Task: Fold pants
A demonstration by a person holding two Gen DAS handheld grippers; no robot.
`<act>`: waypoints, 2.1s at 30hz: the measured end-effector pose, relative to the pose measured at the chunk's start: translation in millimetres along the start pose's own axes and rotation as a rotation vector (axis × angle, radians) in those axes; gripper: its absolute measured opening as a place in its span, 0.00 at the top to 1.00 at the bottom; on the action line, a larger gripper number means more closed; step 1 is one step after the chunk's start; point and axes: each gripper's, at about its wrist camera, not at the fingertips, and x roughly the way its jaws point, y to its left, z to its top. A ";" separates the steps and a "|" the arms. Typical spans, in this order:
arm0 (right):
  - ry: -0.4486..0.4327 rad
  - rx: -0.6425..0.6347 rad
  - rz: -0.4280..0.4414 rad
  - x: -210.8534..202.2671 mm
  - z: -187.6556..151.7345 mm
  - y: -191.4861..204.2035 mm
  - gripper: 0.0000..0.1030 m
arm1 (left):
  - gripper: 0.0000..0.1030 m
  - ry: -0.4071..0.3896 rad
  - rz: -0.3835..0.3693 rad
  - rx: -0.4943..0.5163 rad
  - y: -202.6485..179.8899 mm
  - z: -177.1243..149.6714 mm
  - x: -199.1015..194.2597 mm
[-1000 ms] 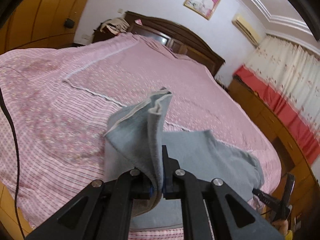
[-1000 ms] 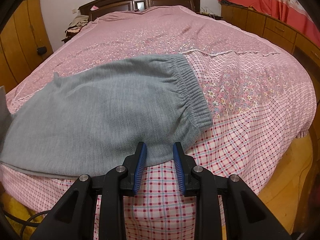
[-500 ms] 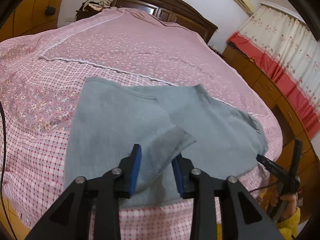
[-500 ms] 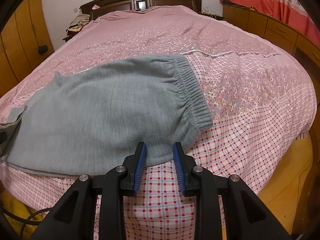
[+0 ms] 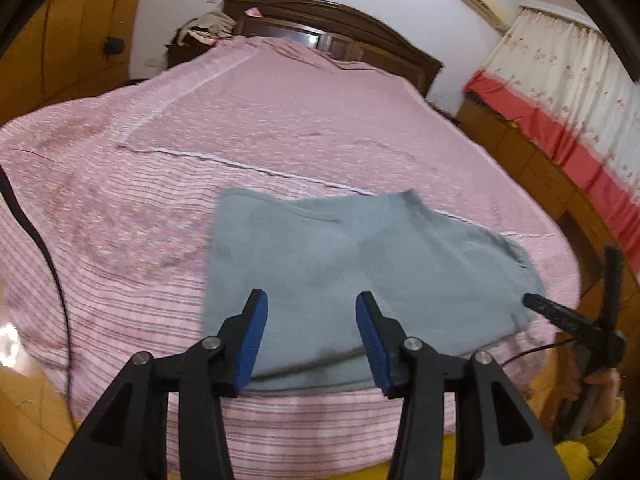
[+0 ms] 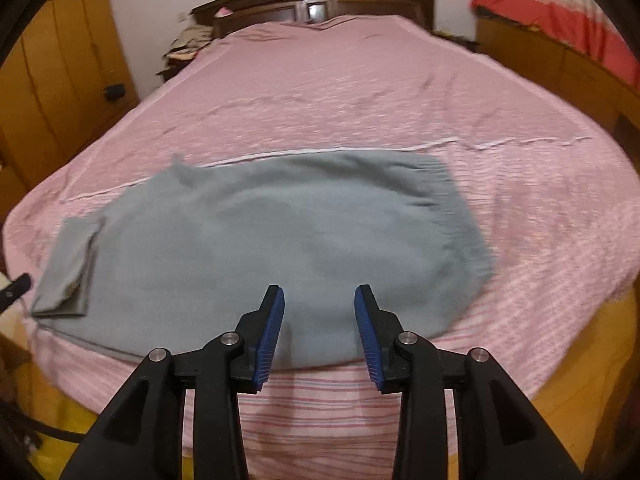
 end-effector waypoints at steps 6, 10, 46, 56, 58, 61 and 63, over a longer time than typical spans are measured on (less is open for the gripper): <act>0.027 -0.094 0.081 10.4 2.8 47.5 0.63 | 0.53 0.037 0.085 -0.041 27.0 6.4 11.8; 0.074 -0.102 0.195 24.4 6.3 70.2 0.61 | 0.52 0.067 0.143 -0.049 39.8 7.2 22.8; 0.318 -0.230 0.484 97.5 16.6 233.0 0.54 | 0.29 0.080 0.159 -0.072 60.2 -4.3 39.3; 0.371 -0.169 0.482 119.9 10.5 229.4 0.54 | 0.28 0.084 0.175 -0.052 56.8 -6.3 44.1; 0.370 -0.168 0.487 118.9 11.0 228.6 0.54 | 0.27 0.083 0.173 -0.056 56.5 -6.3 44.3; 0.335 -0.157 0.480 109.8 12.6 227.9 0.71 | 0.27 0.081 0.168 -0.067 58.1 -6.0 43.4; 0.296 -0.173 0.494 102.0 14.3 230.1 0.79 | 0.27 0.081 0.164 -0.071 59.1 -6.3 42.7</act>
